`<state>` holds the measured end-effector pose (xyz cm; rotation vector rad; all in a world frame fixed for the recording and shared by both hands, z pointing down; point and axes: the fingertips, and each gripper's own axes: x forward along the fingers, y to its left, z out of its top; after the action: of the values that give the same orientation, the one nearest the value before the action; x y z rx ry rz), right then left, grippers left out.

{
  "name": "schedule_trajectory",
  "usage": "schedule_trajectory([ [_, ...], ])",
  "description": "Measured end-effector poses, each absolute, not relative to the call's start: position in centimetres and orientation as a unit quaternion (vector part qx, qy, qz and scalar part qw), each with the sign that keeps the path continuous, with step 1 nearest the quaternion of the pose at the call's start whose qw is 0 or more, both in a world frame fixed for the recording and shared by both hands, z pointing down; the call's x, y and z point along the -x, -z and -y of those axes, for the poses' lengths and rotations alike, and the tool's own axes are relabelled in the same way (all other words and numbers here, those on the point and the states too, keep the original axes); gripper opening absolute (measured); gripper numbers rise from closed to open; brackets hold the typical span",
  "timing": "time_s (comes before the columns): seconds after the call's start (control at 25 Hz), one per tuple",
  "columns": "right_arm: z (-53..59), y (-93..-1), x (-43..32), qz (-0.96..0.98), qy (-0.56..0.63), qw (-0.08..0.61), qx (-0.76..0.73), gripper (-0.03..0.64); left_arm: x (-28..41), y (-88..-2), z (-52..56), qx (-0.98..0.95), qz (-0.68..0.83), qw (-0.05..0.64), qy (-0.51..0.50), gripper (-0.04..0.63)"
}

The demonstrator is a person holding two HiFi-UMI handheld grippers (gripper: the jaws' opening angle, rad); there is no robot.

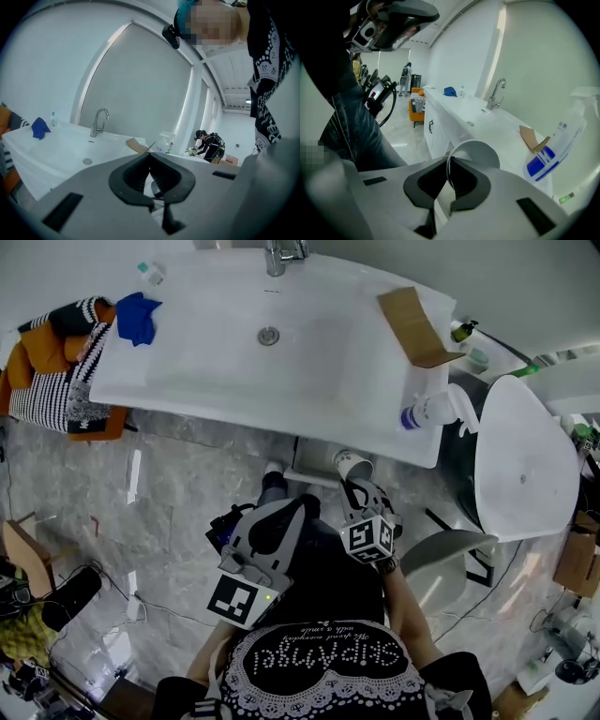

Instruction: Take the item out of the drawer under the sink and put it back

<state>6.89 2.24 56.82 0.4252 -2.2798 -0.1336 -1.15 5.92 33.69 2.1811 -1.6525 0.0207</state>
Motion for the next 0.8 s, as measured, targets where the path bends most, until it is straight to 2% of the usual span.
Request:
schedule_trajectory([
  [0.48,-1.6,-49.9,-6.6,0.92,0.032,0.319,-0.226,0.026,0.8,-32.4,-5.1,-0.802,0.574,0.163,0.012,0.005],
  [0.64,-0.7,-46.5,-6.7,0.927,0.023,0.278,-0.252,0.026,0.2,-32.0,-4.7,-0.806,0.567,0.171,0.012,0.005],
  [0.8,0.0,-43.5,-6.9,0.934,0.018,0.234,-0.269,0.026,-0.7,-31.4,-4.3,-0.824,0.55,0.136,0.021,0.005],
])
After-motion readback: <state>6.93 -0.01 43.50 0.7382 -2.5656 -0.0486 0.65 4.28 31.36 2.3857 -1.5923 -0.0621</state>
